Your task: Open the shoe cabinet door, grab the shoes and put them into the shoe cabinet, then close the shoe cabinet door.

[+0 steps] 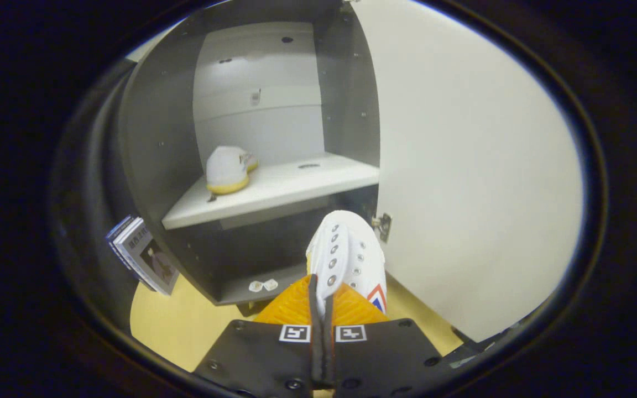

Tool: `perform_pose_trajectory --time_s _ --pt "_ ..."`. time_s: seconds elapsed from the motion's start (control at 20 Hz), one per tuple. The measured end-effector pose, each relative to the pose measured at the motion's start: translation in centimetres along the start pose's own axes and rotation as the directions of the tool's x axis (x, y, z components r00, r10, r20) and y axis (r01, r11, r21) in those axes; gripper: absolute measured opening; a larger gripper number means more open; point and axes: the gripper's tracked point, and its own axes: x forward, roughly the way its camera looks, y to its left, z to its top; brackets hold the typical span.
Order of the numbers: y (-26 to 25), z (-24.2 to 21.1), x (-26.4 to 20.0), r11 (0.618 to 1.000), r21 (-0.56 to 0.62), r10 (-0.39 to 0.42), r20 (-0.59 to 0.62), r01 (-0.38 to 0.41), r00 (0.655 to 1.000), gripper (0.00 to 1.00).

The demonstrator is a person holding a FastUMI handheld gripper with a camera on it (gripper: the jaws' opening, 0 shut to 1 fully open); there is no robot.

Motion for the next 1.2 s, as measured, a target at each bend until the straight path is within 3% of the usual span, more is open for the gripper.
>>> perform_pose_trajectory --time_s 0.2,0.6,0.85,1.2 --pt "0.8 5.2 1.1 0.997 -0.069 0.021 0.044 -0.018 0.999 0.02" --pt "3.8 12.9 6.5 0.965 -0.215 0.166 0.069 -0.148 0.984 0.02" --pt "5.7 14.4 11.3 0.944 -0.254 0.223 0.03 -0.209 0.974 0.02" --pt "7.8 15.0 16.6 0.934 -0.266 0.238 -0.028 -0.237 0.971 0.02"
